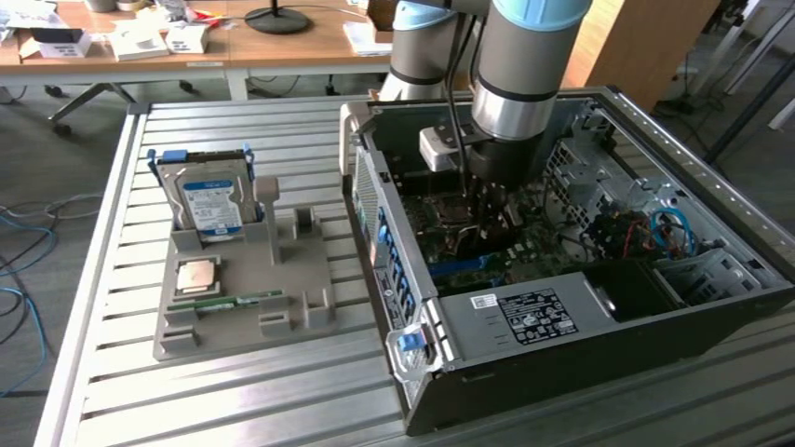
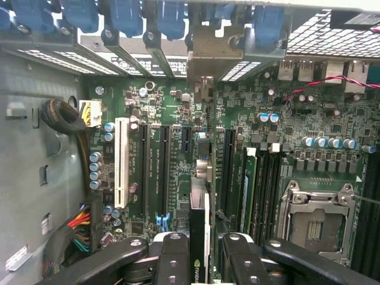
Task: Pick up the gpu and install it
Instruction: 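Insert the gpu into the slot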
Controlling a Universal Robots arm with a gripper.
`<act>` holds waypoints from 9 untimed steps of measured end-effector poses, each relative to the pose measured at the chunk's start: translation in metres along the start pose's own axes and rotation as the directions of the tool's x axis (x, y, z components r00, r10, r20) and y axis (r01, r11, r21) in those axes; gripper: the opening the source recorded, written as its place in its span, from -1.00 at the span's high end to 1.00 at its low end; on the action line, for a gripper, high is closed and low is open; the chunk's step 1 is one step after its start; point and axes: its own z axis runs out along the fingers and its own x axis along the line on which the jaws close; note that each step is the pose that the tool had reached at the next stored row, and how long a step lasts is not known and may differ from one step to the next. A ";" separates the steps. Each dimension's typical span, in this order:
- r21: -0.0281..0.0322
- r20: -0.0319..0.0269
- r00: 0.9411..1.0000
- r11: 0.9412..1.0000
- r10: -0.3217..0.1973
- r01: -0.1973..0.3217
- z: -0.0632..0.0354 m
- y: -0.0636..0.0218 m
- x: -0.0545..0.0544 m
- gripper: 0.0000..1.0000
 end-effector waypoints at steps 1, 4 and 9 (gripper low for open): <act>0.000 0.000 1.000 1.000 0.000 0.000 -0.0001 0.0000 0.000 0.47; 0.000 0.000 1.000 1.000 0.000 0.000 -0.0001 0.0002 0.000 0.47; 0.000 0.000 1.000 1.000 0.000 0.000 -0.0002 0.0012 0.000 0.47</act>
